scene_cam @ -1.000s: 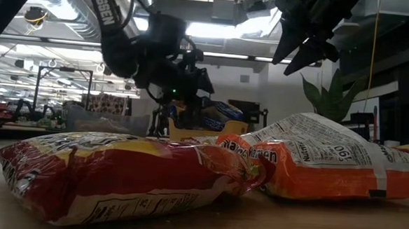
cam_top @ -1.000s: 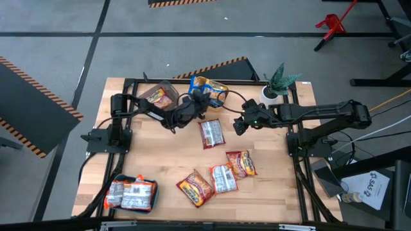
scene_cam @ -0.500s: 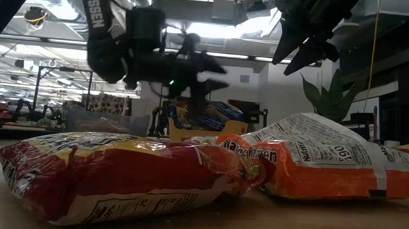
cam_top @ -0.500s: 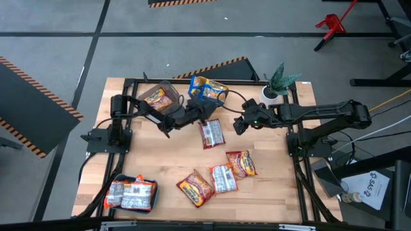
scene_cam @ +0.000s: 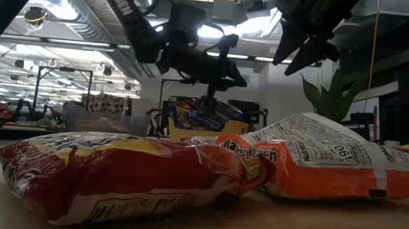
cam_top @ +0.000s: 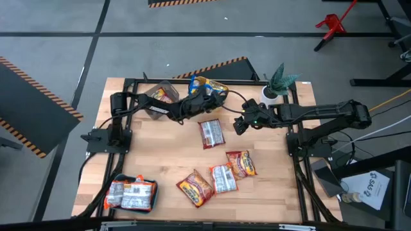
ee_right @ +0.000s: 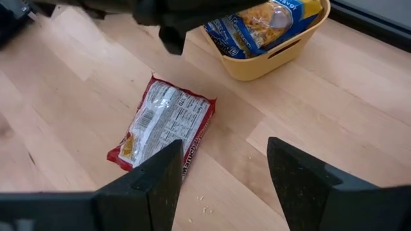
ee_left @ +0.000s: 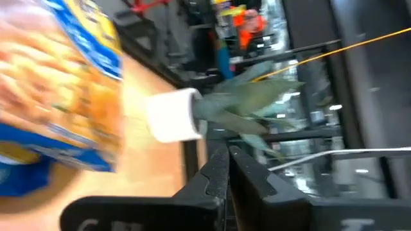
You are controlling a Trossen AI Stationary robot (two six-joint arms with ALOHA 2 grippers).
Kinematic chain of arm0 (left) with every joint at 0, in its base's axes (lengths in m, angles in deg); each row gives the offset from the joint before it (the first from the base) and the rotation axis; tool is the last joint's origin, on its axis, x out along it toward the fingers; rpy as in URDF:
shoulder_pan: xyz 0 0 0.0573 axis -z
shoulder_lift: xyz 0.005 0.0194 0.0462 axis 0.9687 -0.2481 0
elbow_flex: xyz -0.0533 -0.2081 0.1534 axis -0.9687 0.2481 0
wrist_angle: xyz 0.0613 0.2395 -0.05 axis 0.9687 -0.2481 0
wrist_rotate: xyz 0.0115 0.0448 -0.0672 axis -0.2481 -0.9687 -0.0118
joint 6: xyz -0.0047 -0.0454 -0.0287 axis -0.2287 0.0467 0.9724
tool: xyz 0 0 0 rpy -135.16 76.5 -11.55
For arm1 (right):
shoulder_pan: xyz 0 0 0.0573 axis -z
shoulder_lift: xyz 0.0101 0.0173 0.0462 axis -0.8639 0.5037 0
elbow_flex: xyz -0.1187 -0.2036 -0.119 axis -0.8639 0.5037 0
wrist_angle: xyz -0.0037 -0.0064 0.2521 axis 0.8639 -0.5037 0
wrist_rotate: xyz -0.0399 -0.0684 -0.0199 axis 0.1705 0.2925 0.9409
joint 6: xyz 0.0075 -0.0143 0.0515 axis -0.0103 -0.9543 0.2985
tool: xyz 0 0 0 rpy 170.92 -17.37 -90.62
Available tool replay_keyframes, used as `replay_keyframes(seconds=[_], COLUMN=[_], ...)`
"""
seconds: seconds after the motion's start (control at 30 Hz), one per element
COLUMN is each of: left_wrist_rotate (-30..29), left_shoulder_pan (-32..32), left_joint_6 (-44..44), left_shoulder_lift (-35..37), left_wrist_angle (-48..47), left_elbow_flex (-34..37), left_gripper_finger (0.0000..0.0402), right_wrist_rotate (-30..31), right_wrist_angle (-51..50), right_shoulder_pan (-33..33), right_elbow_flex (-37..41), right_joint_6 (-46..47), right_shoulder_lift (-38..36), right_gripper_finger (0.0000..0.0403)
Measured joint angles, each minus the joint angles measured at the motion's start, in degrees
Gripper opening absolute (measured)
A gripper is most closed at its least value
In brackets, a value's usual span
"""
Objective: Sort Maruchan noodles
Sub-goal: Put the blue noodle pack into the yellow bin
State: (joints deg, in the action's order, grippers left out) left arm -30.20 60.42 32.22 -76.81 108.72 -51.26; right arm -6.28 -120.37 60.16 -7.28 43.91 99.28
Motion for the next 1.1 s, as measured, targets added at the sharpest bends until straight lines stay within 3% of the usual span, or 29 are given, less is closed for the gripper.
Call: replay_keyframes(seconds=[0.2, 0.67, 1.1], left_wrist_rotate=[-1.44, -5.18, -3.84], left_shoulder_pan=[-1.56, -2.81, -3.55], left_joint_6=[-0.88, 8.26, 8.92], left_shoulder_lift=[-0.02, 0.20, -0.13], left_wrist_angle=[-6.79, -8.06, 7.22], left_elbow_flex=[-0.57, 6.70, 6.90], left_gripper_finger=[0.0002, 0.0001, 0.0001], right_wrist_rotate=[0.04, 0.40, 1.07], right_wrist_angle=[-1.68, -2.12, -2.39], right_shoulder_pan=[0.00, 0.00, 0.01], right_elbow_flex=[0.00, 0.00, 0.00], right_joint_6=[0.00, -0.09, -0.11], right_shoulder_lift=[0.00, 0.01, 0.02], right_gripper_finger=[0.0211, 0.0211, 0.0211])
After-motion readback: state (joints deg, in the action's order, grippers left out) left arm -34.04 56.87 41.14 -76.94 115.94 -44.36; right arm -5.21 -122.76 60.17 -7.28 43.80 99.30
